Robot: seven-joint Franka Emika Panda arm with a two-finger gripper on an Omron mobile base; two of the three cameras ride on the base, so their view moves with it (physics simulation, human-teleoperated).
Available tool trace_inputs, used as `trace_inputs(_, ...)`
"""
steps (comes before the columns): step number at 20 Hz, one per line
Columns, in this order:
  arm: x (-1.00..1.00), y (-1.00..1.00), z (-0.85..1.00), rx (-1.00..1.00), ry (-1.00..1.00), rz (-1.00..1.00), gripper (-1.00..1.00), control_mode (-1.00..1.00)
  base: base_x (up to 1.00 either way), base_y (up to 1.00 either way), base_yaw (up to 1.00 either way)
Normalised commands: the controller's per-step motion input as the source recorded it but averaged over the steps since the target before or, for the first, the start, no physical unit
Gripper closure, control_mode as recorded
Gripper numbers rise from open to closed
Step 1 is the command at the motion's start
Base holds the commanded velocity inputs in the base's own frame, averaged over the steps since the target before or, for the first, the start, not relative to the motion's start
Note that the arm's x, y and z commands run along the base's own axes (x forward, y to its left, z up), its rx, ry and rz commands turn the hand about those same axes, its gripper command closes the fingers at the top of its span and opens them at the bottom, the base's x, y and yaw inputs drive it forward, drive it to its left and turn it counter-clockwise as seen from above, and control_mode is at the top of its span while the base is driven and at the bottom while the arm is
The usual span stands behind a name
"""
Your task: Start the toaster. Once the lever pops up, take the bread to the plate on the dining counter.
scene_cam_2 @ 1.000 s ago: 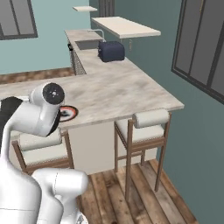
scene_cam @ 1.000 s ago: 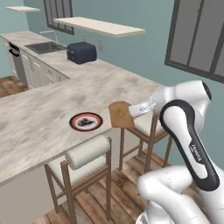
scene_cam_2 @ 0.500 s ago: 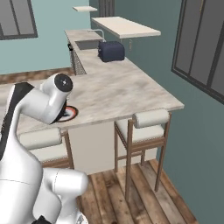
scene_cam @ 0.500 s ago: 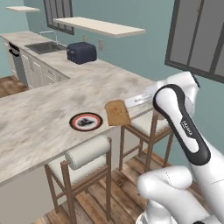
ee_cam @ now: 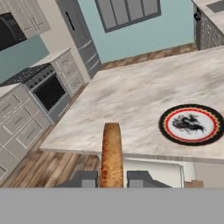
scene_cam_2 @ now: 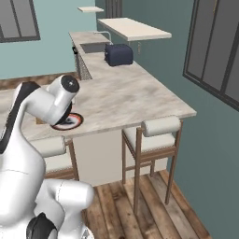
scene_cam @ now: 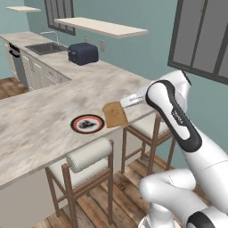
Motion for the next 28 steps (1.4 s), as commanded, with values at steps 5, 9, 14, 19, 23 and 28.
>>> trace_inputs(5,0.27,0.05,-0.27,0.00,0.00,0.02,1.00,-1.00,0.00,0.00,0.00)
trace_inputs(9,0.31,0.01,-0.22,0.00,0.00,0.02,1.00,-1.00,0.00,0.00,0.00)
trace_inputs(14,0.32,0.00,-0.10,0.00,0.00,0.01,1.00,-1.00,0.00,0.00,0.00)
trace_inputs(19,0.32,0.05,-0.09,0.00,0.01,0.01,1.00,-1.00,0.00,0.00,0.00)
trace_inputs(23,0.22,0.10,-0.16,0.00,0.01,0.02,1.00,-1.00,0.00,0.00,0.00)
trace_inputs(28,0.02,0.15,-0.14,0.00,0.00,0.03,1.00,-1.00,0.00,0.00,0.00)
